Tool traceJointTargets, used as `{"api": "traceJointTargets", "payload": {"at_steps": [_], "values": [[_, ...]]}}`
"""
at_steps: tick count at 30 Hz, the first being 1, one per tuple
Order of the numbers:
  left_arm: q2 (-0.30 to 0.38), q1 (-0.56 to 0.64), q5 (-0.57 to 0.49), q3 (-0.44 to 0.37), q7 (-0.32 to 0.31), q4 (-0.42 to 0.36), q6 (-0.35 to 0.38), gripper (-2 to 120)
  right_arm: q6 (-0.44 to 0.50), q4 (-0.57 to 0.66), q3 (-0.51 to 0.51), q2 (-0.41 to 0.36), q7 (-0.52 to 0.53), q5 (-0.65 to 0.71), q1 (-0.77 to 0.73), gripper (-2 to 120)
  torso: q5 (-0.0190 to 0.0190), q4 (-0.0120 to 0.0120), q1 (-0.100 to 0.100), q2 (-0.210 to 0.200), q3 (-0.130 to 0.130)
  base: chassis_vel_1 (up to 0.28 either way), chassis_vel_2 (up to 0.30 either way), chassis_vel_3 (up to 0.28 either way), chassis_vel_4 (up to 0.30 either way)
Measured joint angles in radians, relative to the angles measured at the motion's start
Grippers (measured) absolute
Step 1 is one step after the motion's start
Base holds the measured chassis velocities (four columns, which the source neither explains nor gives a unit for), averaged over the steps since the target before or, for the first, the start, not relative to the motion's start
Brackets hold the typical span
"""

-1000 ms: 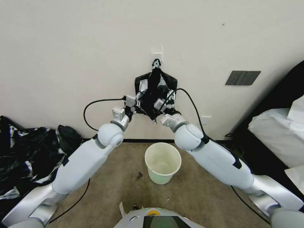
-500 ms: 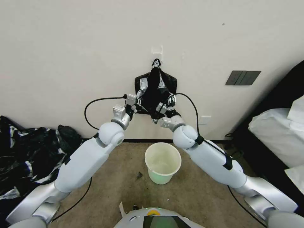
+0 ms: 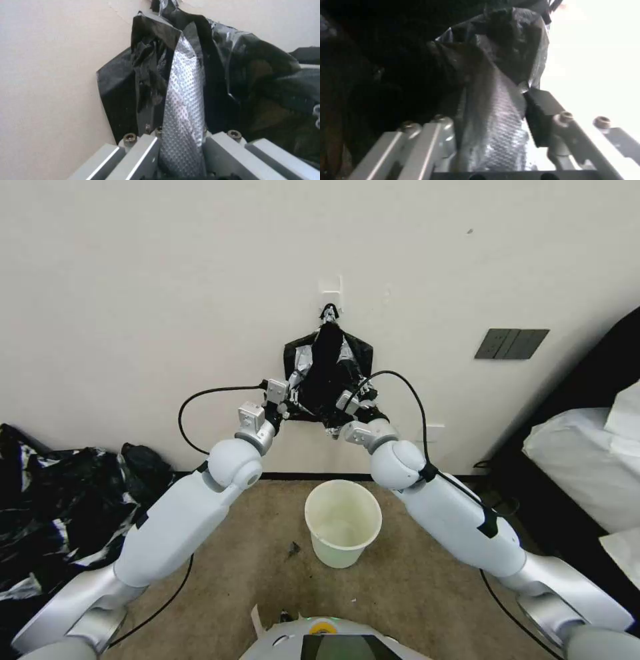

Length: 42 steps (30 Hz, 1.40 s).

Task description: Place a trash bag onto the trash bin.

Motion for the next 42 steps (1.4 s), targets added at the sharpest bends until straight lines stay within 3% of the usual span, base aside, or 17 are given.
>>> {"api": "traceJointTargets", "payload": {"at_steps": [8, 10, 12, 13, 14, 16, 17, 18, 22, 26, 30, 38, 42], "values": [[0.006, 0.016, 0.001, -0.003, 0.004, -0.005, -0.002, 0, 0.0, -0.01, 0.062, 0.016, 0.053, 0.126, -0.011, 8, 0.0, 0.0001, 0.0, 0.0, 0.0, 0.0, 0.0, 0.0, 0.0], [0.006, 0.024, 0.002, -0.005, 0.005, -0.007, -0.003, 0, 0.001, -0.012, 0.094, 0.026, 0.096, 0.229, -0.021, 0, -0.0001, -0.0001, 0.0, 0.0, 0.0, 0.0, 0.0, 0.0, 0.0], [0.006, 0.028, 0.002, -0.006, 0.005, -0.007, -0.003, 0, 0.005, -0.012, 0.101, 0.03, 0.131, 0.298, -0.023, 0, 0.0, 0.0, 0.0, 0.0, 0.0, 0.0, 0.0, 0.0, 0.0], [0.006, 0.032, 0.002, -0.008, 0.006, -0.007, -0.003, 0, 0.033, -0.012, 0.111, 0.035, 0.21, 0.449, -0.026, 0, 0.0, 0.0002, 0.0, 0.0, 0.0, 0.0, 0.0, 0.0, 0.0], [0.006, 0.032, 0.002, -0.008, 0.006, -0.007, -0.003, 0, 0.033, -0.012, 0.111, 0.035, 0.21, 0.449, -0.026, 0, 0.0, 0.0002, 0.0, 0.0, 0.0, 0.0, 0.0, 0.0, 0.0], [0.006, 0.035, 0.002, -0.011, 0.006, -0.007, -0.003, 0, 0.124, -0.008, 0.126, 0.035, 0.301, 0.689, -0.03, 0, -0.0001, 0.0002, 0.0, 0.0, 0.0, 0.0, 0.0, 0.0, 0.0], [0.006, 0.035, 0.002, -0.011, 0.006, -0.008, -0.003, 0, 0.153, -0.007, 0.129, 0.034, 0.319, 0.748, -0.031, 0, 0.0, 0.0001, 0.0, 0.0, 0.0, 0.0, 0.0, 0.0, 0.0], [0.006, 0.035, 0.002, -0.011, 0.006, -0.008, -0.003, 0, 0.153, -0.007, 0.129, 0.034, 0.319, 0.748, -0.031, 0, 0.0, 0.0001, 0.0, 0.0, 0.0, 0.0, 0.0, 0.0, 0.0], [0.01, 0.04, 0.002, -0.011, 0.006, -0.012, -0.006, 0, 0.284, 0.02, 0.17, 0.038, 0.386, 1.078, -0.054, 0, -0.0001, 0.0001, 0.0, 0.0, 0.0, 0.0, 0.0, 0.0, 0.0], [0.013, 0.043, 0.001, -0.013, 0.006, -0.012, -0.021, 0, 0.339, 0.036, 0.196, 0.04, 0.402, 1.198, -0.07, 0, -0.0001, 0.0001, 0.0, 0.0, 0.0, 0.0, 0.0, 0.0, 0.0], [0.013, 0.065, -0.041, -0.04, 0.006, -0.013, -0.046, 0, 0.443, 0.07, 0.29, 0.052, 0.431, 1.514, -0.128, 0, -0.0001, 0.0001, 0.0, 0.0, 0.0, 0.0, 0.0, 0.0, 0.0], [0.002, 0.08, -0.183, -0.059, -0.002, -0.022, -0.095, 0, 0.536, 0.096, 0.392, 0.085, 0.414, 1.792, -0.196, 0, 0.0, -0.0001, 0.0, 0.0, 0.0, 0.0, 0.0, 0.0, 0.0], [0.011, 0.107, -0.211, -0.057, -0.002, -0.04, -0.094, 0, 0.539, 0.115, 0.409, 0.097, 0.421, 1.858, -0.224, 0, -0.0001, 0.0002, 0.0, 0.0, 0.0, 0.0, 0.0, 0.0, 0.0]]}}
